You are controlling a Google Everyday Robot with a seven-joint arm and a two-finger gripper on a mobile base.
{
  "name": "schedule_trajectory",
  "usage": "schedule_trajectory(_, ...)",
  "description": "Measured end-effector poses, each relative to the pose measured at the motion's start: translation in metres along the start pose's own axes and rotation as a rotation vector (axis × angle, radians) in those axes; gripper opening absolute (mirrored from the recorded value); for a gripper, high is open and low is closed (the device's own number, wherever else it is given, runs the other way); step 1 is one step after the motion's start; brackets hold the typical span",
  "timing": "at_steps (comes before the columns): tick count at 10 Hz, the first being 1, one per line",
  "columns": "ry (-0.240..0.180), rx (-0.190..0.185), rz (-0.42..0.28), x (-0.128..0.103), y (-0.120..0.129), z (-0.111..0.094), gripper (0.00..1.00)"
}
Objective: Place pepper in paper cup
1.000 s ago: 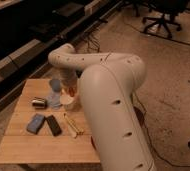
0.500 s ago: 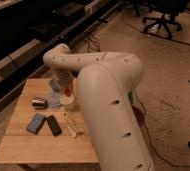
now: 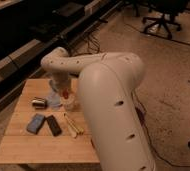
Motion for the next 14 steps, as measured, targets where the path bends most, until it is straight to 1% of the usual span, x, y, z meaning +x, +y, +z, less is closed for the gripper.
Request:
schedule_trajectory(2, -0.006, -0.002, -0.014, 0.002, 0.006, -0.002, 0.0)
schedule_trajectory(6, -0.004, -0.008, -0.028, 0.011, 0.018, -0.002, 0.0)
schedule_trajectory(8, -0.002, -0.009, -0.018, 0.016, 0.017, -0.002, 0.0)
schedule_trajectory(10, 0.005, -0.01, 0.004, 0.026, 0.011, -0.002, 0.0)
schedule_trajectory(12, 0.01, -0.007, 0.018, 0.03, 0.005, -0.001, 0.0)
schedule_trajectory(13, 0.012, -0.007, 0.024, 0.032, 0.003, -0.001, 0.07)
schedule_trajectory(14, 0.013, -0.007, 0.026, 0.032, 0.002, -0.001, 0.16)
